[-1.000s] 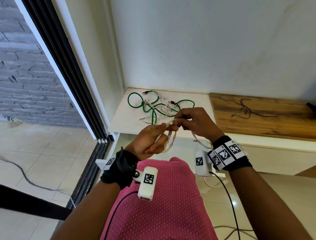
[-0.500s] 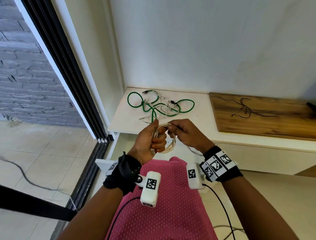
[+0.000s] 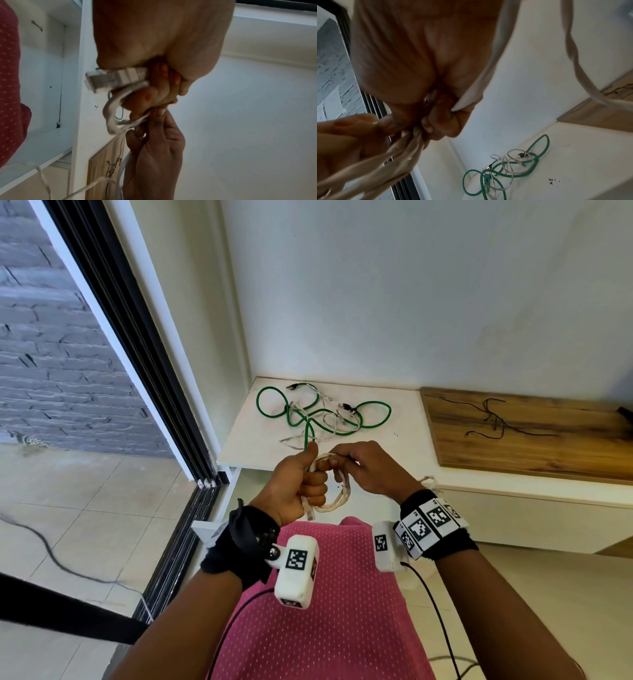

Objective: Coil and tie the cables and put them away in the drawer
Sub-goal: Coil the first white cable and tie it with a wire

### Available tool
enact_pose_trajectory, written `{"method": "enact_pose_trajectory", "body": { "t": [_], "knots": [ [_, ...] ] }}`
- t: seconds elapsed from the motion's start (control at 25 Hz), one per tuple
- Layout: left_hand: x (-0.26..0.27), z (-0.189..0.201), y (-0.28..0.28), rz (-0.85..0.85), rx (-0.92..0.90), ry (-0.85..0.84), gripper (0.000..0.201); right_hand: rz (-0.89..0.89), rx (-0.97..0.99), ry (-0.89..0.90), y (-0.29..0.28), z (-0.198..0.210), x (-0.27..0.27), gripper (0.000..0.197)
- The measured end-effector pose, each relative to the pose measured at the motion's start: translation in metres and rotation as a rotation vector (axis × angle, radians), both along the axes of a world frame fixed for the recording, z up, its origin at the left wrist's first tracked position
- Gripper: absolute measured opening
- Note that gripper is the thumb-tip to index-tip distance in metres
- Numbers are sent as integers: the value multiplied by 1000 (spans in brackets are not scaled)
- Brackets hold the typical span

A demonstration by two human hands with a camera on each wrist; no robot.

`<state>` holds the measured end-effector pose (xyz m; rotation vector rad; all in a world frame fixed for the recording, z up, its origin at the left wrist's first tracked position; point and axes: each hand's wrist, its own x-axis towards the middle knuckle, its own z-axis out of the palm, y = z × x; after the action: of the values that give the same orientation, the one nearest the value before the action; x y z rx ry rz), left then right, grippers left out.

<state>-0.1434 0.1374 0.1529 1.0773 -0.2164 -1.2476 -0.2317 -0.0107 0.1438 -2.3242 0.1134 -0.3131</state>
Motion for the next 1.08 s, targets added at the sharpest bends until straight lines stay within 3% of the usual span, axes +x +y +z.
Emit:
{"method": "enact_pose_trajectory", "body": {
  "t": [0.16,0.36,0.48,0.6,0.72,0.8,1.0,1.08],
  "knots": [
    [3,1,-7,196,-35,14,40,-146,130,29,-6,-6,-6,22],
    [37,9,-3,395,-189,112,38,6,-632,407,-4,-26,-30,19],
    [39,7,-5,401,-191,35,29,111,-862,303,13,-18,-36,27],
    [28,0,-13,332,-78,-263,15,200,-1075,70,38,-4,-30,25],
    [15,-9,-13,132,-32,-545,29,260,-911,-231,41,13,-17,23],
    [8,-10,-9,16,-27,-679,38,239,-673,-255,29,27,-12,19],
    [-3,4,-4,-184,-3,-659,47,114,-175,-116,-2,47,-16,34],
    [-3,6,-3,-220,-36,-547,49,78,-32,13,-12,49,-18,38]
  ]
}}
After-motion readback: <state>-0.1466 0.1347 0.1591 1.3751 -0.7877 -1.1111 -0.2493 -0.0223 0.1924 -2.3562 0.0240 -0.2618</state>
